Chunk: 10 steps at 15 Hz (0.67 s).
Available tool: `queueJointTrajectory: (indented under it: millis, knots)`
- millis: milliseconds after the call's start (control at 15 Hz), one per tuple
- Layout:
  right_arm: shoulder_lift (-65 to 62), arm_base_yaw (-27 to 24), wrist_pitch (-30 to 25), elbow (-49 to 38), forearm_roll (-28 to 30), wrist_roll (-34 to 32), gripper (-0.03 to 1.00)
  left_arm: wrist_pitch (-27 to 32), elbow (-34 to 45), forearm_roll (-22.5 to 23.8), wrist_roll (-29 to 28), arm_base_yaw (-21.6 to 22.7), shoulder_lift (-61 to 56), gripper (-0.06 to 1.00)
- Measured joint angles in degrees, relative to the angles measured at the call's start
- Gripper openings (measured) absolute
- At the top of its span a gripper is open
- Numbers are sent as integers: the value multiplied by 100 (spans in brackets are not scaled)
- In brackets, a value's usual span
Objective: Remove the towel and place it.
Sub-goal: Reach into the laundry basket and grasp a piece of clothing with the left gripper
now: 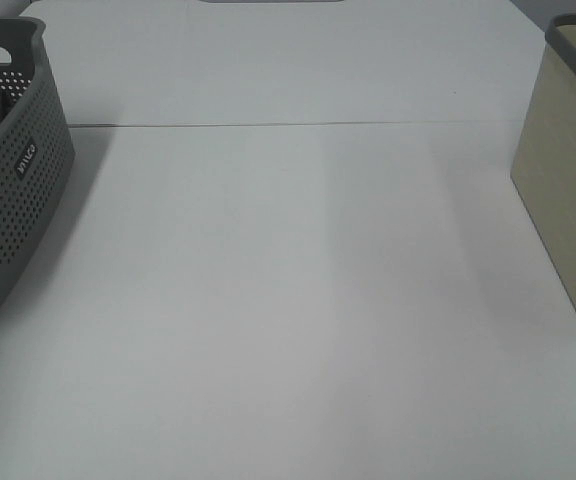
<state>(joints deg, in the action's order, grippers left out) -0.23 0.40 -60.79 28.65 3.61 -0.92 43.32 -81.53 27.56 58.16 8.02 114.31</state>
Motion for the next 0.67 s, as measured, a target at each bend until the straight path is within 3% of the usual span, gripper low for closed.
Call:
queueJointTrajectory:
  millis: [267, 467, 667]
  knots:
    - [0, 0, 0, 0, 0, 0, 76, 17, 0, -172, 183, 0, 6, 96]
    - [0, 0, 0, 0, 0, 0, 76, 155, 0, -504, 447, 0, 6, 80]
    - [0, 0, 0, 0, 0, 0, 76, 172, 0, -521, 481, 0, 6, 66]
